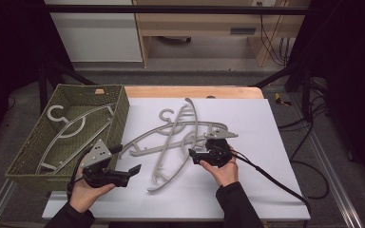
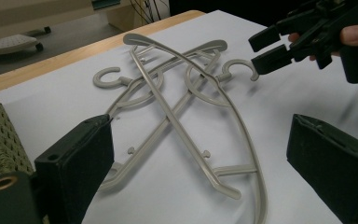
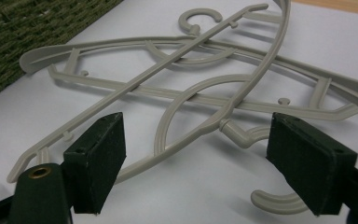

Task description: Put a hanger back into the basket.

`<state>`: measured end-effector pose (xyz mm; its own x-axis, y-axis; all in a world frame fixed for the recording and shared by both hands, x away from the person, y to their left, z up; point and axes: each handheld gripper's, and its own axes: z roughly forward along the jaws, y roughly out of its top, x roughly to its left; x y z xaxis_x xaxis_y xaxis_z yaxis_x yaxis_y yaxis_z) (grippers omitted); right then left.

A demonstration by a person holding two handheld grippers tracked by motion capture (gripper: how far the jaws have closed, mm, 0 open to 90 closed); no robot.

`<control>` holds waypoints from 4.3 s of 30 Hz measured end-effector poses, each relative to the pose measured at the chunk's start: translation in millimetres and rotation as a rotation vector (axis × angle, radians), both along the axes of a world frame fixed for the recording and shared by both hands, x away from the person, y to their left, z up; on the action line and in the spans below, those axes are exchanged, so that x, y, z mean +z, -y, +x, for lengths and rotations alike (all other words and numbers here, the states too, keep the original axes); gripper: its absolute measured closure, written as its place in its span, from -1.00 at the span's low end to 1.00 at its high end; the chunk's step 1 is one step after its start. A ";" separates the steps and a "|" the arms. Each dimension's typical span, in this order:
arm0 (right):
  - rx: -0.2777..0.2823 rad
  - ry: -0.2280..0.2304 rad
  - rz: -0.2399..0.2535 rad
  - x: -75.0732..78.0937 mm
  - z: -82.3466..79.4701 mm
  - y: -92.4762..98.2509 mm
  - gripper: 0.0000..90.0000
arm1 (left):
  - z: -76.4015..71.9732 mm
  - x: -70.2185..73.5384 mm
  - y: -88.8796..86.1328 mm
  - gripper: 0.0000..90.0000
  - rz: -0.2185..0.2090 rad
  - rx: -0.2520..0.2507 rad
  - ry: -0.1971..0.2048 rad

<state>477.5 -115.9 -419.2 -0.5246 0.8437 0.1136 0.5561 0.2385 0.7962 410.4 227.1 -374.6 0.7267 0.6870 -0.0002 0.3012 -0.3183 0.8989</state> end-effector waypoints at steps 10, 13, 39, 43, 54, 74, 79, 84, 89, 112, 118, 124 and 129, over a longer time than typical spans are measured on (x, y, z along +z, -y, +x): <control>-0.028 -0.037 -0.012 -16.0 12.8 -14.1 -0.43 | 1.6 2.6 -6.6 -0.85 -0.012 0.008 0.003; -0.031 -0.043 -0.028 -21.1 16.8 -19.2 -0.37 | 2.0 2.9 -7.5 -0.85 -0.010 0.013 0.006; -0.162 -0.155 -0.020 -43.2 30.6 -30.3 0.18 | 2.8 1.7 -7.1 -0.85 -0.002 0.014 0.000; -0.161 -0.167 -0.004 -44.1 33.0 -30.0 0.21 | 3.7 0.8 -7.2 -0.85 -0.002 0.015 -0.004; -0.151 -0.188 -0.020 -40.3 34.6 -26.4 0.54 | 4.2 -0.7 -6.6 -0.85 0.000 0.012 -0.009; -0.184 -0.198 -0.043 -42.8 38.7 -17.7 0.44 | 4.4 -2.2 -5.2 -0.84 0.010 0.009 -0.015; -0.177 -0.197 -0.089 -38.6 38.1 -12.8 0.70 | 4.6 -2.5 -4.8 -0.84 0.012 0.007 -0.016; -0.148 -0.209 -0.107 -36.7 38.8 -4.0 0.83 | 4.9 -3.5 -4.1 -0.84 0.015 0.007 -0.019; -0.101 -0.202 -0.124 -35.7 38.8 3.2 0.83 | 4.7 -3.9 -3.5 -0.84 0.016 0.005 -0.020; -0.105 -0.197 -0.177 -41.0 44.9 4.4 0.82 | 5.2 -5.2 -2.2 -0.84 0.026 0.001 -0.027; -0.100 -0.217 -0.176 -37.6 44.6 6.7 0.83 | 5.4 -5.1 -2.8 -0.84 0.027 0.003 -0.028; -0.062 -0.207 -0.169 -27.8 41.8 11.3 0.84 | 5.0 -4.1 -3.2 -0.84 0.025 0.003 -0.027; -0.027 -0.201 -0.165 -18.0 37.6 15.3 0.84 | 4.6 -3.2 -3.5 -0.84 0.025 0.003 -0.025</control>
<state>515.1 -131.1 -437.2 -0.4827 0.8727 0.0734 0.7072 0.3390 0.6204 415.0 230.6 -377.8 0.7249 0.6888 -0.0010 0.3243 -0.3400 0.8827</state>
